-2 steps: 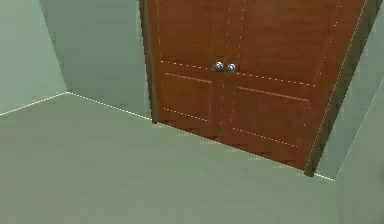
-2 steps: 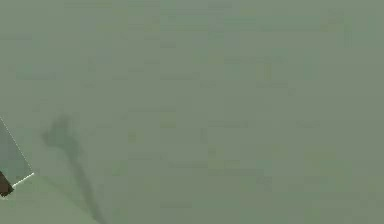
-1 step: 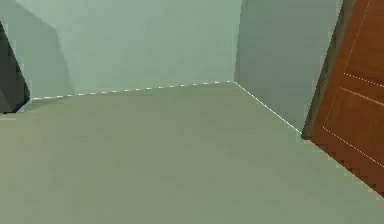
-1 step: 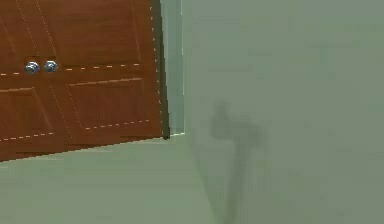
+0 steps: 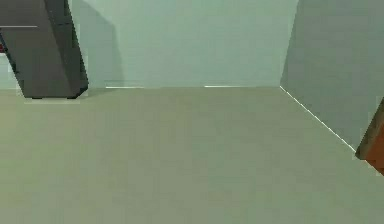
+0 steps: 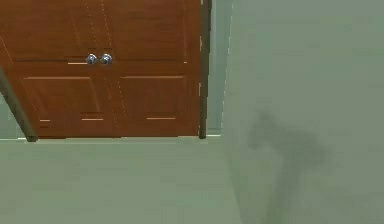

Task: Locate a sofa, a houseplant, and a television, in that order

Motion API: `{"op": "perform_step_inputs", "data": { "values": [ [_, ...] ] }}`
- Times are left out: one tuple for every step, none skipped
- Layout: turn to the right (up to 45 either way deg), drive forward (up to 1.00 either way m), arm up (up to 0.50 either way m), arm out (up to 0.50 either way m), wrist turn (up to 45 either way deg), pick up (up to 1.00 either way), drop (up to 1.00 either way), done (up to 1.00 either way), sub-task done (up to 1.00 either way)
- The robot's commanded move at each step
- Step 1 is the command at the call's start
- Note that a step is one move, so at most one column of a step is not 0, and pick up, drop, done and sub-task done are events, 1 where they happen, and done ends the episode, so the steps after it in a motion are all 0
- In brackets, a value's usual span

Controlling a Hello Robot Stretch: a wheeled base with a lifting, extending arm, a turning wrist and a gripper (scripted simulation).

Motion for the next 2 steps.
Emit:
{"op": "perform_step_inputs", "data": {
  "values": [
    [0.0,0.15,0.00,0.00,0.0,0.00,0.00,0.00,0.00],
    [-45.0,0.00,0.00,0.00,0.0,0.00,0.00,0.00,0.00]
  ]
}}
